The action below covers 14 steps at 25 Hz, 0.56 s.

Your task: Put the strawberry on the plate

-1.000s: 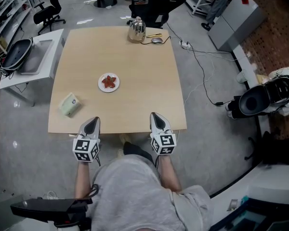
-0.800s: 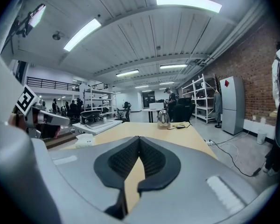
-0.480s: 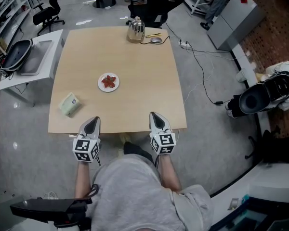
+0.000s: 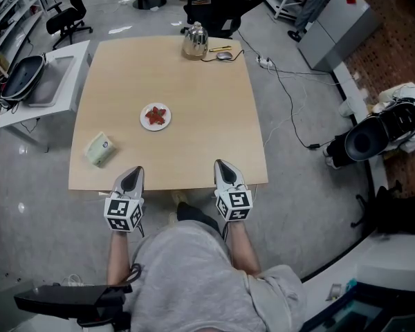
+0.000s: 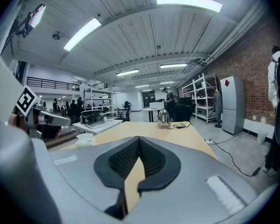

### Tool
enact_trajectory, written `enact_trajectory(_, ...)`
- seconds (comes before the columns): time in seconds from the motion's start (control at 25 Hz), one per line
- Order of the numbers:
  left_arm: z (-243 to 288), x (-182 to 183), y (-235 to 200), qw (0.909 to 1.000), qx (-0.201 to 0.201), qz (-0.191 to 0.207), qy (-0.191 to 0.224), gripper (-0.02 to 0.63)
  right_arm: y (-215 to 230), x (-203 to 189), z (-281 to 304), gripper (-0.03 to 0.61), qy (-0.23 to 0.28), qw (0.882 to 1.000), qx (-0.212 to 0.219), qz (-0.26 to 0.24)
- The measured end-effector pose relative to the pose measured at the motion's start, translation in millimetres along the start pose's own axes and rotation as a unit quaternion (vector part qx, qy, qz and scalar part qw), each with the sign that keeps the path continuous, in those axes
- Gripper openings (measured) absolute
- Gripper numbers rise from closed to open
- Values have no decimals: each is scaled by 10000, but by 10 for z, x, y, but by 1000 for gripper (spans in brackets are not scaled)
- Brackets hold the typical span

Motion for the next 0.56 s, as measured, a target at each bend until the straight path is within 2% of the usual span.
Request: enact_trajectory(0.56,10,7,-53,10000,58,-28,-30,20,-14,-5,62,6,-45,10000,53,59)
Point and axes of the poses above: the fingertips, and each gripper's own axes: z forward along the fingers, y to its right, x out of its top, the point moved 6 cm from there along -z, backward along the fingers, and after that the axes turned 5 degrees about -z, right-handed, at the moved point
